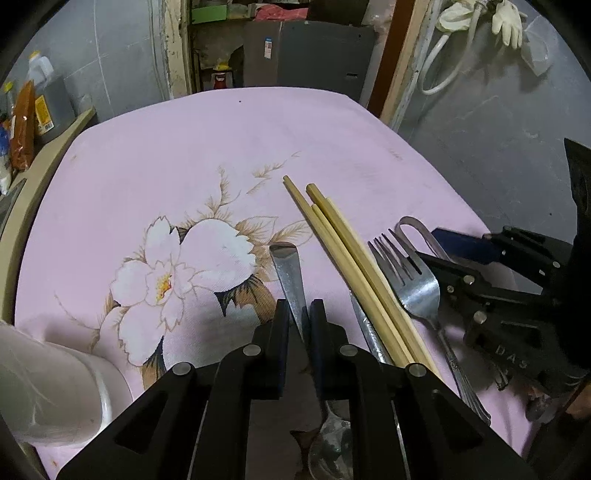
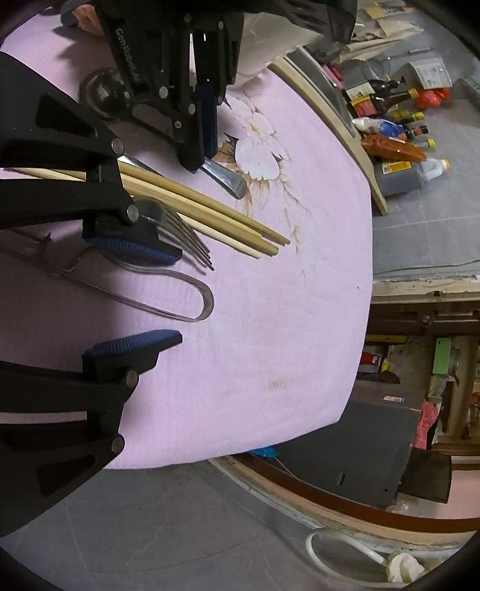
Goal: Organize utensils
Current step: 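Grasp the silver spoon handle with the left tool while the right tool grasps the metal tongs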
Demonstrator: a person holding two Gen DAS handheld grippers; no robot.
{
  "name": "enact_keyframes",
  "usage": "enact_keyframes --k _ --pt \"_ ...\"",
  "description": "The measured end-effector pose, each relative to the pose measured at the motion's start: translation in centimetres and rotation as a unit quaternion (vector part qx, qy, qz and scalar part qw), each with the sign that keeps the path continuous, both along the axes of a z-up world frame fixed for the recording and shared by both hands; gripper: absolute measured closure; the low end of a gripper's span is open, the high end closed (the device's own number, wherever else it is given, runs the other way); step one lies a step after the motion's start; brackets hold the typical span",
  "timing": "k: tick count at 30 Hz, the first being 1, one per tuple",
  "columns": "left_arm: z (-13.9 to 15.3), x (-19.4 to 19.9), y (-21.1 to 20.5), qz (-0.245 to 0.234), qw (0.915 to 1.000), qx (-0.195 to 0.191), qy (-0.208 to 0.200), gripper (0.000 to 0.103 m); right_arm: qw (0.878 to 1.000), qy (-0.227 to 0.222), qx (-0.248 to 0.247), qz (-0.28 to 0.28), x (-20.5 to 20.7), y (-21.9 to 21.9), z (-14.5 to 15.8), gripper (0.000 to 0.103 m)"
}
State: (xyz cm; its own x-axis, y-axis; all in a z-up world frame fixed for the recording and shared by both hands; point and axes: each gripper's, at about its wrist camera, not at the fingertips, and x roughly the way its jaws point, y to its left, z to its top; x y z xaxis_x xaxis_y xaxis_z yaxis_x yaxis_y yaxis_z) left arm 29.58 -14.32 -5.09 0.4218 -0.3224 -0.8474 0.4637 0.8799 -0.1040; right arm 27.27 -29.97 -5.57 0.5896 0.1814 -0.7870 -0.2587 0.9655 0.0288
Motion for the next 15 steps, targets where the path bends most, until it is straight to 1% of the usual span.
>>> enact_keyframes --k 2,7,9,15 --pt "0.0 -0.1 0.3 0.005 0.9999 -0.011 0.002 0.096 1.000 0.003 0.004 -0.001 -0.2 -0.2 0.1 0.081" --pt "0.3 -1.0 1.2 0.003 0.9995 -0.028 0.014 0.098 1.000 0.002 0.014 -0.004 -0.9 -0.5 0.3 0.081" --pt "0.4 -1.6 1.4 0.002 0.9994 -0.030 0.016 0.098 1.000 -0.001 0.018 -0.004 -1.6 -0.5 0.5 0.081" --pt "0.8 -3.1 2.4 -0.002 0.9996 -0.026 0.013 0.099 1.000 -0.016 0.009 -0.001 -4.0 -0.6 0.9 0.082"
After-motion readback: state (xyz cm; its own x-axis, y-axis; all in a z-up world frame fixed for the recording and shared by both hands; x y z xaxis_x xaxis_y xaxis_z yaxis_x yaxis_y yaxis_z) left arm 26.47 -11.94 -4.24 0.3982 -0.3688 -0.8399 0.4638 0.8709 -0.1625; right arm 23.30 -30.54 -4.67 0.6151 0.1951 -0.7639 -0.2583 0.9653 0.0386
